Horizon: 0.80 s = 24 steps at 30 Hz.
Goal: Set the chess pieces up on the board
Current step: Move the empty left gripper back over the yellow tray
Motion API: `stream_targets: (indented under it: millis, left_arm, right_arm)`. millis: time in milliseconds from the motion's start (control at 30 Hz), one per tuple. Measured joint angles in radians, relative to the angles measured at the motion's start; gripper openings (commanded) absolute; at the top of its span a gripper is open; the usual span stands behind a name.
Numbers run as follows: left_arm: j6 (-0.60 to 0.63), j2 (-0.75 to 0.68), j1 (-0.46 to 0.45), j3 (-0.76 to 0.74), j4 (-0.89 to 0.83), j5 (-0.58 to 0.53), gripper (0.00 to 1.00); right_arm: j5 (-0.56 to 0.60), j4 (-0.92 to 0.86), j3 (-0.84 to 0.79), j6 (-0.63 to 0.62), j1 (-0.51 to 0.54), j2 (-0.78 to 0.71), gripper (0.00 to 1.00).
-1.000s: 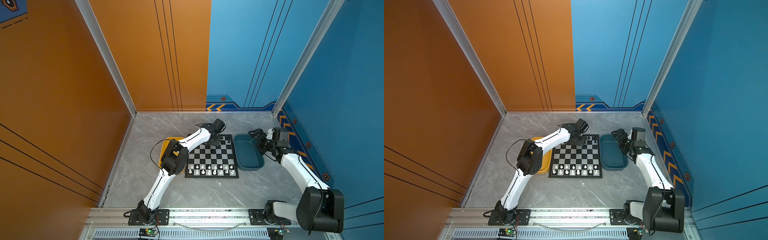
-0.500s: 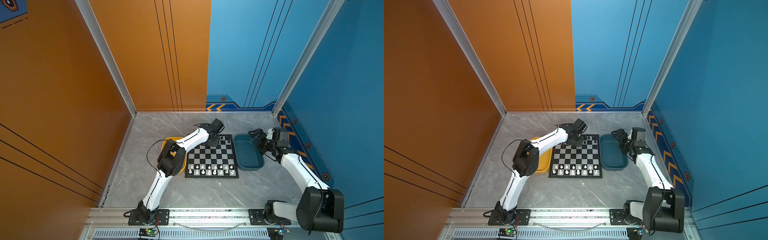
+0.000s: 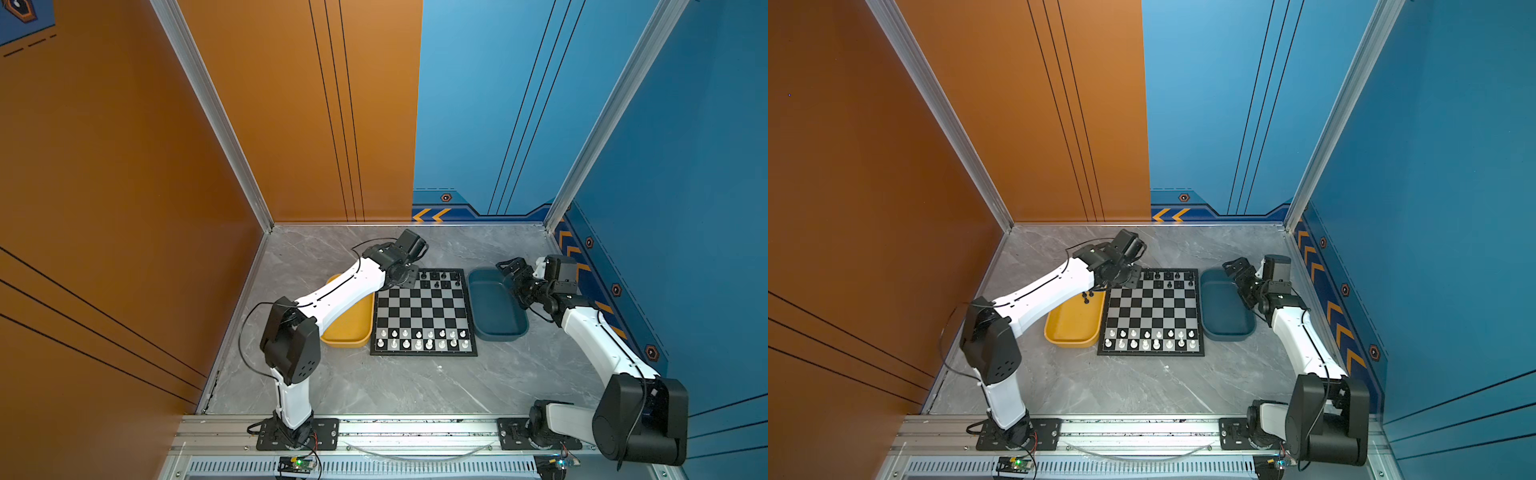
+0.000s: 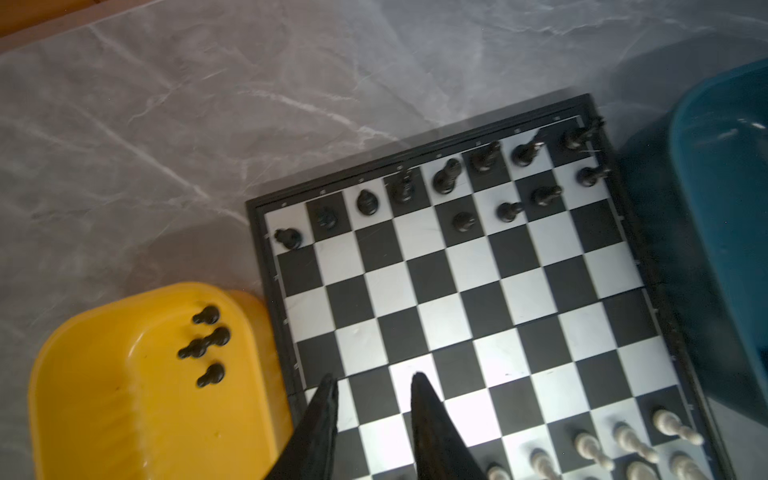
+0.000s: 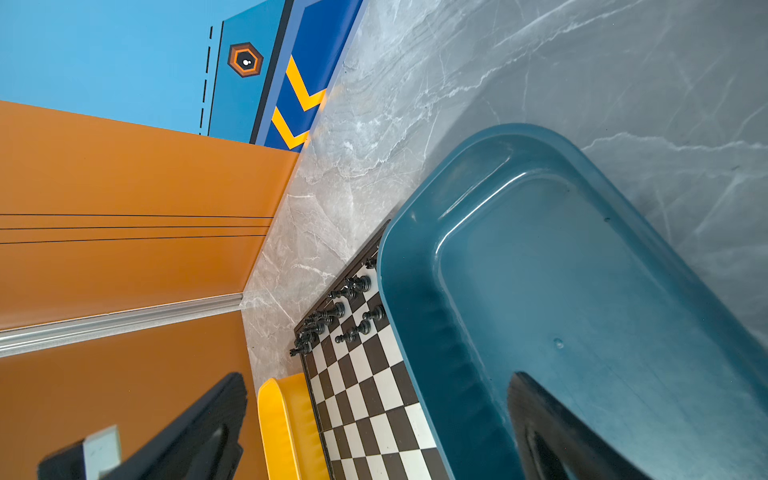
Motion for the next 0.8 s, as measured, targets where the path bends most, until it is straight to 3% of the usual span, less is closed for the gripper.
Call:
stream_targets:
  millis: [300,800]
  left_arm:
    - [-0.077,-0.123,0.225,-0.301,0.061,-0.002,0.32]
    - [-0.111,-0.024,0.272,-0.340,0.143,0.028,0.33]
  right_arm:
    - [0.000,0.000,0.000,0.000,0.001,0.000,1.00]
    - [0.001,0.000,0.000,0.000,0.008,0.000,1.00]
